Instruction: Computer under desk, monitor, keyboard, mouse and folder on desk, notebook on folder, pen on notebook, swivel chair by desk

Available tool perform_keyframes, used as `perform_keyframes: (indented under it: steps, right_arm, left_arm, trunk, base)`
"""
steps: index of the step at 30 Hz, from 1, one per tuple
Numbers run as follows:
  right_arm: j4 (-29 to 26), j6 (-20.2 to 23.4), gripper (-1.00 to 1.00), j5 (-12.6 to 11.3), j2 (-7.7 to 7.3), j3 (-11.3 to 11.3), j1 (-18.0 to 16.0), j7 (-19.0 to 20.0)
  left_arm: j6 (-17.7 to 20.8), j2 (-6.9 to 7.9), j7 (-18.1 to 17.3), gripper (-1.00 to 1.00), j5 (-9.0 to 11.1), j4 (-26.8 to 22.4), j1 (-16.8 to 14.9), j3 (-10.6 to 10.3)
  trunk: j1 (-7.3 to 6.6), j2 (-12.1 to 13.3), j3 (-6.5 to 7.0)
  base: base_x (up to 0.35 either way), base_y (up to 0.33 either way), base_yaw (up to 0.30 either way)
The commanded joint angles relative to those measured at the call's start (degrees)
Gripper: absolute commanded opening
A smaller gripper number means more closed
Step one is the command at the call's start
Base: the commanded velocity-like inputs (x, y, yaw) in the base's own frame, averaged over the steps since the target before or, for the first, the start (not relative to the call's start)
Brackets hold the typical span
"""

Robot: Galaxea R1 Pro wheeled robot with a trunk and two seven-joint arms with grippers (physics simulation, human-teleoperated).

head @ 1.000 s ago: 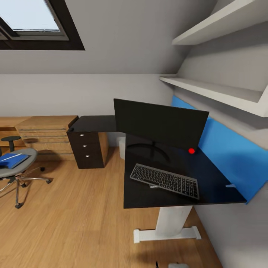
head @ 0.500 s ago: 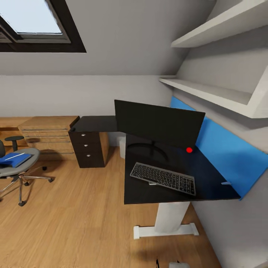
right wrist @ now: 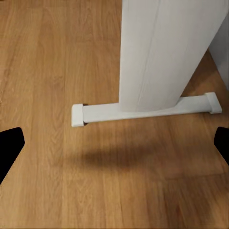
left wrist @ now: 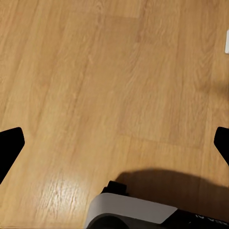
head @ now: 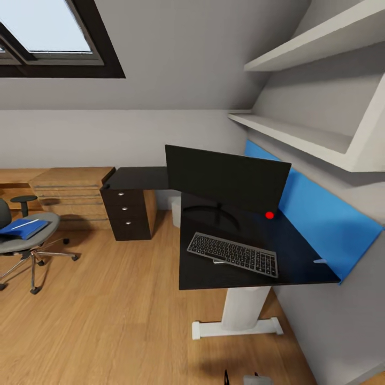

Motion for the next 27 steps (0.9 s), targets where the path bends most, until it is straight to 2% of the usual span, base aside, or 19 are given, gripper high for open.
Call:
perform_keyframes:
  steps: [1, 17, 22, 26, 27]
  right_arm:
    - [0.1, -0.4, 1.0, -0.1, 0.0, 0.5, 0.0, -0.5]
    - [-0.5, -1.9, 1.0, 0.1, -0.61, 0.3, -0.1, -0.8]
    - [-7.5, -1.8, 1.0, 0.0, -2.19, -0.4, -0.1, -2.5]
    - [-14.9, -1.4, 1.0, -0.1, -3.79, -1.7, -0.1, -4.1]
    - [-18.4, -1.1, 1.0, -0.1, -4.4, -2.5, -0.1, -4.7]
  left_arm:
    - [-0.2, 0.04, 0.4, 1.0, 0.4, 0.0, -0.1, -0.4]
    - [-0.2, 0.14, 0.3, 1.0, 0.4, 0.0, -0.1, 0.0]
    - [-0.2, 0.9, 0.3, 1.0, 0.5, 0.0, -0.1, 0.0]
    - [-0.3, 1.41, 0.3, 1.0, 0.8, 0.0, -0.1, 0.1]
    - [-0.2, 1.55, 0.3, 1.0, 1.2, -0.1, -0.1, 0.2]
  trunk:
    - [-0.22, 0.4, 0.12]
    - [-3.73, 6.8, 2.99]
    - [-4.83, 8.8, 3.89]
    - [-5.71, 10.4, 4.61]
    - [-5.93, 10.8, 4.79]
  base:
    - [-0.002, 0.0, 0.0]
    - [0.0, 0.0, 0.0]
    - [0.0, 0.0, 0.0]
    - [0.0, 0.0, 0.0]
    - [0.0, 0.0, 0.0]
